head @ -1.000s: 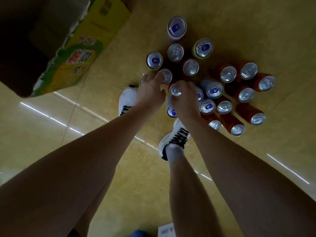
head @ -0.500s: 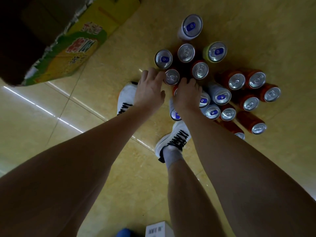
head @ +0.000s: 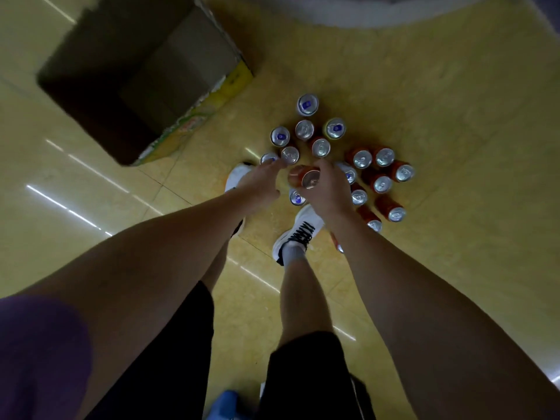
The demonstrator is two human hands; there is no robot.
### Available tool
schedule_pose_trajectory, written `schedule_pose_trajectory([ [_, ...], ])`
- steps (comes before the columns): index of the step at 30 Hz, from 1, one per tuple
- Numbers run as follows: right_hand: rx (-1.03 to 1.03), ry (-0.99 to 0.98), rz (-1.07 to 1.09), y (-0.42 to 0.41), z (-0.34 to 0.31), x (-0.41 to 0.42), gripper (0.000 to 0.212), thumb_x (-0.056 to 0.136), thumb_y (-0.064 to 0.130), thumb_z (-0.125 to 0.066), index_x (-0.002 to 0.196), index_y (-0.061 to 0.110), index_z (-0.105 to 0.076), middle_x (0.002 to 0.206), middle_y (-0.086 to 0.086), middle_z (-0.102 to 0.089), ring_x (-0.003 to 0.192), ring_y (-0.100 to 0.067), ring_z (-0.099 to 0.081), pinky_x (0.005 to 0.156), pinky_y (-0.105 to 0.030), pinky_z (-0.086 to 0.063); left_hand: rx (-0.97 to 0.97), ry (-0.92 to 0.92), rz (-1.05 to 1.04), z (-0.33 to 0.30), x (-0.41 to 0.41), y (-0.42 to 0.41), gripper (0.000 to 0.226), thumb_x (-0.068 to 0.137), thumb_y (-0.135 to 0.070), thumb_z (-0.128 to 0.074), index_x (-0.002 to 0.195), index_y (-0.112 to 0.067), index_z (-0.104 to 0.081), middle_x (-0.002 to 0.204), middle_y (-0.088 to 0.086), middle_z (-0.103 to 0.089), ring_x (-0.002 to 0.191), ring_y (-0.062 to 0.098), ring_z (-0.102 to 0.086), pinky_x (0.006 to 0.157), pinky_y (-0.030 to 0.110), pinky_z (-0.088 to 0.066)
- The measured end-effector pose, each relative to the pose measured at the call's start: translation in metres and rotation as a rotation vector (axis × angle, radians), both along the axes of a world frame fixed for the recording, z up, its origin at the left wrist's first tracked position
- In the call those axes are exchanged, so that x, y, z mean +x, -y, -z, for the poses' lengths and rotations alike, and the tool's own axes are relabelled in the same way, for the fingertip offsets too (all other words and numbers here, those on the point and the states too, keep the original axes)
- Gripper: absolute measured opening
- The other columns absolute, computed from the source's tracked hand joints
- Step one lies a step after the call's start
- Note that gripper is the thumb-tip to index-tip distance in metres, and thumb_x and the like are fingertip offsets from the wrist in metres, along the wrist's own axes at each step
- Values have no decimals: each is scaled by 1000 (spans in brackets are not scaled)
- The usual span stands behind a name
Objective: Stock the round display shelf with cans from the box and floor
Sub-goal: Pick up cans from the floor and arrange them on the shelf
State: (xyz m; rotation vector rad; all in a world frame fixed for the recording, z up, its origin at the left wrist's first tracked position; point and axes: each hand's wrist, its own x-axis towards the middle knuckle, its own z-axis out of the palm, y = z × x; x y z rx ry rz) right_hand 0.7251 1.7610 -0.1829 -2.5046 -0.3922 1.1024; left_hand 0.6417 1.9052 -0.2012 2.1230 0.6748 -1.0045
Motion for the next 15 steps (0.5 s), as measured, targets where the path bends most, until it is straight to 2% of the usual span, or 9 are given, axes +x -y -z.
schedule_pose_trajectory([
  [3, 57, -51, -36, -11, -80, 20, 49, 65, 39, -85, 101, 15, -62, 96, -6, -69, 88, -23, -63, 71, -34, -50, -40, 34, -23, -73, 22, -6, 72, 77, -6, -67, 141, -25, -42, 134, 12, -51, 112, 34, -58, 82, 41, -52],
  [5, 114, -80, -71, -17, -138, 37, 43, 63, 40, -85, 90, 18, -61, 85, -3, -69, 77, -20, -62, 66, -32, -48, -54, 98, -23, -123, 36, -7, 69, 74, -19, -75, 137, -22, -47, 125, 14, -56, 112, 35, -58, 87, 41, -51],
  [7, 130, -87, -102, -21, -195, 54, 41, 62, 37, -84, 92, 18, -64, 84, 1, -69, 75, -17, -61, 63, -29, -43, -60, 168, -35, -174, 48, -8, 74, 68, -32, -83, 133, -20, -50, 121, 13, -59, 115, 33, -57, 92, 35, -48],
  [10, 189, -59, -73, -22, -284, 76, 51, 60, 38, -88, 103, 20, -69, 91, 5, -70, 84, -13, -63, 64, -21, -42, -100, 280, -79, -252, 63, -8, 74, 67, -25, -86, 131, -13, -52, 124, 10, -62, 116, 26, -57, 84, 21, -37],
  [12, 221, -37, -40, -21, -343, 87, 57, 58, 39, -90, 106, 20, -67, 95, 7, -66, 87, -11, -62, 67, -21, -46, -150, 361, -126, -305, 75, -7, 71, 65, -18, -87, 127, -11, -53, 114, 6, -64, 106, 24, -60, 77, 23, -38],
  [15, 278, -40, 1, -15, -418, 99, 55, 60, 35, -91, 105, 20, -63, 96, 10, -62, 87, -7, -59, 69, -21, -48, -97, 433, -110, -377, 88, -9, 67, 67, -26, -87, 123, -15, -53, 104, 1, -65, 97, 22, -63, 71, 25, -39],
])
